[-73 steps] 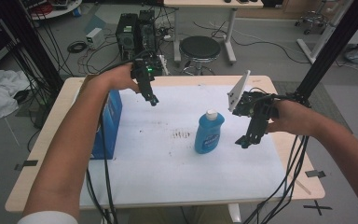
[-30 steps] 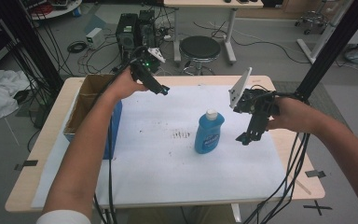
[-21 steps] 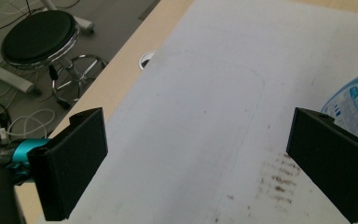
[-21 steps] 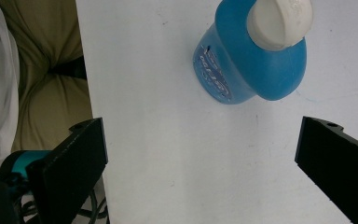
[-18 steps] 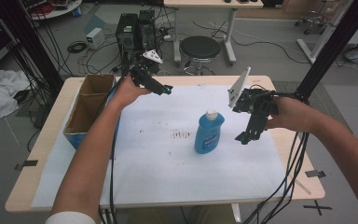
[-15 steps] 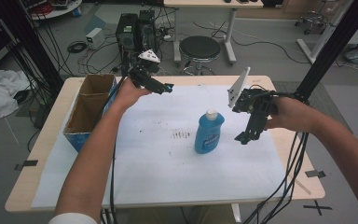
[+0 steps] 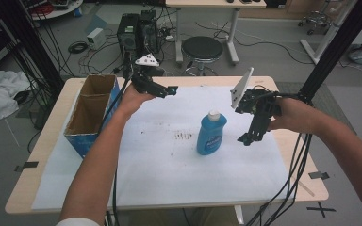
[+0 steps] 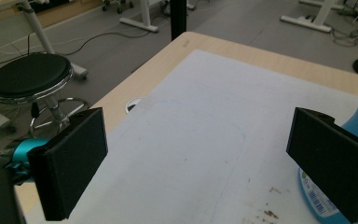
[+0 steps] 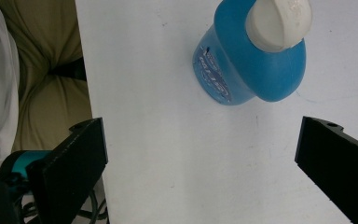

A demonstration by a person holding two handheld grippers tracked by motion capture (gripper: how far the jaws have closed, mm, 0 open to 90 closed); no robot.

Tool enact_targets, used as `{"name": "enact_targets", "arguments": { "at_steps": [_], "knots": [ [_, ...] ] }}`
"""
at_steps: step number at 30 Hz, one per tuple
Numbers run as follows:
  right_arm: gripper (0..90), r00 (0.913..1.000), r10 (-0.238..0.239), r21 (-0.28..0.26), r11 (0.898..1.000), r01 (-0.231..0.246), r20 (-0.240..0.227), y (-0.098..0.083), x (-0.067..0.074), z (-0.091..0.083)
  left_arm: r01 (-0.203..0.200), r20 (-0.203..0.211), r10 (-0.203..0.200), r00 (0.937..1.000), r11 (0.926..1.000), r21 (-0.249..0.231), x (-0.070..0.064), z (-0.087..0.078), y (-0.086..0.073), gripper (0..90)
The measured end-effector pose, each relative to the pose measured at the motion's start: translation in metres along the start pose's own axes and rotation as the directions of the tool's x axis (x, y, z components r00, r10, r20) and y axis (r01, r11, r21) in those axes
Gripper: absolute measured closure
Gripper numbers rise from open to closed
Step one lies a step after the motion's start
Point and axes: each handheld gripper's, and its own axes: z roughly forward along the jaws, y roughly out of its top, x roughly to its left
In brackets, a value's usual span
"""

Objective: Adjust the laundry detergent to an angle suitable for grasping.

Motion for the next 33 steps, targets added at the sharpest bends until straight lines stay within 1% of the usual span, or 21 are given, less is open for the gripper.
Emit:
{"name": "enact_targets", "arguments": {
  "at_steps": [4, 5, 7, 9, 10, 12, 14, 16, 18, 20, 21, 23, 24, 25, 28, 29, 33],
  "knots": [
    [1.3, 1.0000, 0.000, -0.005, 1.000, 0.000, 0.003, -0.001, 0.000, 0.000, 0.013, 0.009, -0.013, 0.9999, 0.9990, -0.042, -0.003, 0.000, -0.004, 5.1],
    [1.3, 1.0000, 0.000, -0.005, 1.000, 0.000, 0.003, -0.001, 0.000, 0.000, 0.020, 0.016, -0.019, 0.9997, 0.9980, -0.060, -0.005, 0.000, -0.005, 5.1],
    [1.3, 1.0000, 0.007, -0.005, 1.000, -0.007, 0.003, -0.001, 0.000, -0.001, 0.020, 0.030, -0.018, 0.9994, 0.9963, -0.083, -0.008, -0.001, -0.007, 5.1],
    [1.3, 1.0000, 0.001, -0.008, 1.000, -0.001, 0.004, -0.002, -0.001, -0.001, 0.020, 0.028, -0.017, 0.9995, 0.9941, -0.107, -0.014, -0.001, -0.009, 5.1],
    [1.3, 1.0000, 0.001, -0.008, 1.000, -0.001, 0.004, -0.002, -0.001, -0.001, 0.020, 0.023, -0.017, 0.9996, 0.9936, -0.111, -0.017, -0.001, -0.010, 5.1],
    [1.3, 1.0000, 0.004, -0.007, 1.000, -0.004, 0.002, -0.002, -0.002, 0.000, 0.029, 0.025, -0.026, 0.9993, 0.9914, -0.128, -0.023, -0.001, -0.014, 5.1],
    [1.3, 1.0000, 0.000, -0.008, 1.000, 0.000, 0.001, -0.002, -0.002, 0.000, 0.021, 0.017, -0.019, 0.9997, 0.9917, -0.127, -0.029, 0.000, -0.016, 5.2],
    [1.3, 1.0000, 0.003, -0.007, 1.000, -0.003, -0.003, -0.002, -0.001, 0.000, 0.024, 0.011, -0.023, 0.9997, 0.9906, -0.134, -0.036, 0.001, -0.020, 5.1],
    [1.3, 1.0000, -0.004, -0.007, 1.000, 0.004, -0.003, -0.001, -0.001, 0.000, 0.023, 0.008, -0.022, 0.9997, 0.9895, -0.143, -0.041, 0.001, -0.024, 5.1],
    [1.4, 1.0000, -0.009, -0.006, 1.000, 0.009, -0.004, -0.001, -0.001, 0.000, 0.030, 0.016, -0.028, 0.9995, 0.9861, -0.163, -0.048, 0.000, -0.028, 5.1],
    [1.4, 1.0000, 0.000, 0.000, 1.000, 0.000, -0.005, -0.001, 0.000, 0.000, 0.027, 0.016, -0.025, 0.9996, 0.9852, -0.169, -0.051, 0.000, -0.030, 5.1],
    [1.3, 1.0000, -0.001, 0.000, 1.000, 0.001, -0.003, -0.001, 0.000, 0.000, 0.021, 0.017, -0.019, 0.9997, 0.9836, -0.179, -0.057, -0.001, -0.033, 5.1],
    [1.4, 1.0000, -0.009, -0.005, 1.000, 0.009, -0.002, -0.001, 0.000, 0.000, 0.021, 0.020, -0.017, 0.9996, 0.9831, -0.182, -0.060, -0.001, -0.035, 5.1],
    [1.4, 0.9999, -0.010, -0.002, 1.000, 0.010, -0.003, -0.001, 0.000, 0.000, 0.009, 0.013, -0.007, 0.9999, 0.9832, -0.182, -0.064, -0.002, -0.036, 5.1],
    [1.4, 1.0000, -0.002, 0.001, 1.000, 0.002, -0.001, -0.001, 0.000, 0.000, 0.008, 0.019, -0.005, 0.9998, 0.9812, -0.193, -0.072, -0.002, -0.040, 5.1],
    [1.4, 1.0000, -0.003, 0.001, 1.000, 0.003, 0.000, -0.001, 0.000, 0.000, 0.001, 0.019, 0.002, 0.9998, 0.9806, -0.196, -0.076, -0.002, -0.041, 5.1],
    [1.4, 1.0000, -0.001, 0.002, 1.000, 0.001, 0.000, -0.001, 0.001, 0.000, -0.005, 0.021, 0.009, 0.9997, 0.9798, -0.200, -0.084, -0.001, -0.047, 5.2]
  ]
}}
